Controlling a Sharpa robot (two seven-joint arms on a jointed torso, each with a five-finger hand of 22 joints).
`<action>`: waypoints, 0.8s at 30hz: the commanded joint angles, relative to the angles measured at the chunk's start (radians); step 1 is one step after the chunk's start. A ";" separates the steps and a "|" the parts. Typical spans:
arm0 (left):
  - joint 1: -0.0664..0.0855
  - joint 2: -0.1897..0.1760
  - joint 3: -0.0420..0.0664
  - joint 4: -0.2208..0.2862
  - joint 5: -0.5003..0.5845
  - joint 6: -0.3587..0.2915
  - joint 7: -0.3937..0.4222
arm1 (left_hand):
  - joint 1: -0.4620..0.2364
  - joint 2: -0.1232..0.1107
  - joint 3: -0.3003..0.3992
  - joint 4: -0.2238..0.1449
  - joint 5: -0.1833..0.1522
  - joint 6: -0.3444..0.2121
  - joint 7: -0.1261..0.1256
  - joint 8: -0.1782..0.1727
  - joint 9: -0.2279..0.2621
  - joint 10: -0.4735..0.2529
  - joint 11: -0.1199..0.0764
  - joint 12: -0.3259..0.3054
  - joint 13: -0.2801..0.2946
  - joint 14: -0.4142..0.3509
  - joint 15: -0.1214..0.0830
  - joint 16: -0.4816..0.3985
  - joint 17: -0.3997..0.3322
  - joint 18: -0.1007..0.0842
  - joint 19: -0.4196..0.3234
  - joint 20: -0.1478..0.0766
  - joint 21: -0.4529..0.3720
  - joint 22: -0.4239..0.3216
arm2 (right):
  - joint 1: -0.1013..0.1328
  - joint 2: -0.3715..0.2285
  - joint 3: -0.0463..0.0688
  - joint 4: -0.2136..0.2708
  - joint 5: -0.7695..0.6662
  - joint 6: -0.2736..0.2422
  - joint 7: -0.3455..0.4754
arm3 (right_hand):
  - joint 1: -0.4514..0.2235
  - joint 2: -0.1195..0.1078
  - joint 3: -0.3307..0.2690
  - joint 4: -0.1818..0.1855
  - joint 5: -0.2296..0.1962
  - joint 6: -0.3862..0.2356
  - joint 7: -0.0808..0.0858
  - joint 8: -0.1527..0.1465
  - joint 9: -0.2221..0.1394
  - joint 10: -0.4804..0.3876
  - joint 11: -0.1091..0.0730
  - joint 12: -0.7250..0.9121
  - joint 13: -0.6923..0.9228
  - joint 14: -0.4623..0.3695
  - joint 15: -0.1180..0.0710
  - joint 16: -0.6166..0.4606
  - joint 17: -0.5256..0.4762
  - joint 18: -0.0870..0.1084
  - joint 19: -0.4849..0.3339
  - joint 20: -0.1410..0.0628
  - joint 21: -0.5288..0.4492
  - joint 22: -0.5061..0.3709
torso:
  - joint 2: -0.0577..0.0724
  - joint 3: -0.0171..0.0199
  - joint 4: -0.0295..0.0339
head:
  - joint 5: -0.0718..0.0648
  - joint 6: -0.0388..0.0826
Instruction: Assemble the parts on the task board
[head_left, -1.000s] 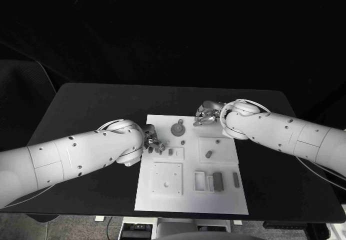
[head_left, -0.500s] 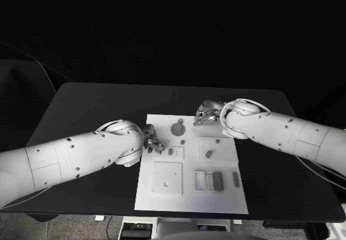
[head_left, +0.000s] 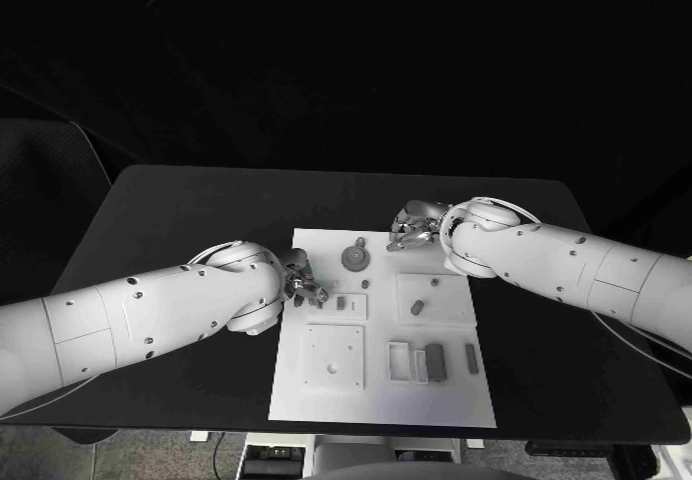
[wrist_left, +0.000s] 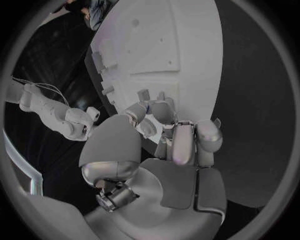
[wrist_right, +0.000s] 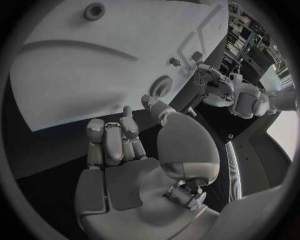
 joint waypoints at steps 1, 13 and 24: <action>0.000 -0.002 0.000 0.000 -0.013 -0.018 0.000 | 0.013 0.011 0.052 -0.049 0.006 0.275 -0.082 0.005 0.003 0.063 -0.006 0.005 0.001 0.065 -0.025 0.005 0.001 0.103 0.004 0.000 0.066 0.001 | 0.000 0.000 0.000 0.001 -0.004 0.009 0.007 | -0.013 0.001 0.006 0.000 0.003 0.001 0.009 0.000 -0.001 0.006 -0.002 0.006 -0.001 -0.001 -0.006 0.003 0.001 0.019 -0.002 -0.002 0.016 -0.001 | 0.000 0.0001 -0.0002 | 0.001 0.000; 0.000 0.002 0.000 -0.002 -0.035 -0.025 0.002 | 0.014 0.011 0.053 -0.049 0.007 0.276 -0.083 0.006 0.004 0.064 -0.006 0.006 0.002 0.066 -0.025 0.006 0.002 0.103 0.005 0.000 0.068 0.002 | 0.000 0.001 0.000 0.001 -0.003 0.009 0.007 | -0.013 0.001 0.006 0.000 0.003 0.001 0.009 0.000 -0.001 0.006 -0.002 0.006 -0.002 -0.002 -0.006 0.003 0.000 0.019 -0.002 -0.002 0.016 -0.001 | 0.000 -0.0001 0.0003 | -0.001 -0.002; 0.000 0.013 -0.001 -0.013 -0.039 -0.018 0.003 | 0.014 0.010 0.052 -0.049 0.007 0.277 -0.083 0.007 0.004 0.064 -0.007 0.007 0.003 0.067 -0.025 0.007 0.003 0.104 0.006 0.000 0.069 0.002 | 0.000 0.001 0.000 0.001 -0.003 0.009 0.008 | -0.013 0.001 0.006 0.000 0.003 0.001 0.009 0.000 -0.002 0.006 -0.002 0.006 -0.002 -0.002 -0.006 0.003 0.000 0.019 -0.002 -0.002 0.016 -0.001 | 0.000 0.0000 0.0000 | 0.000 -0.004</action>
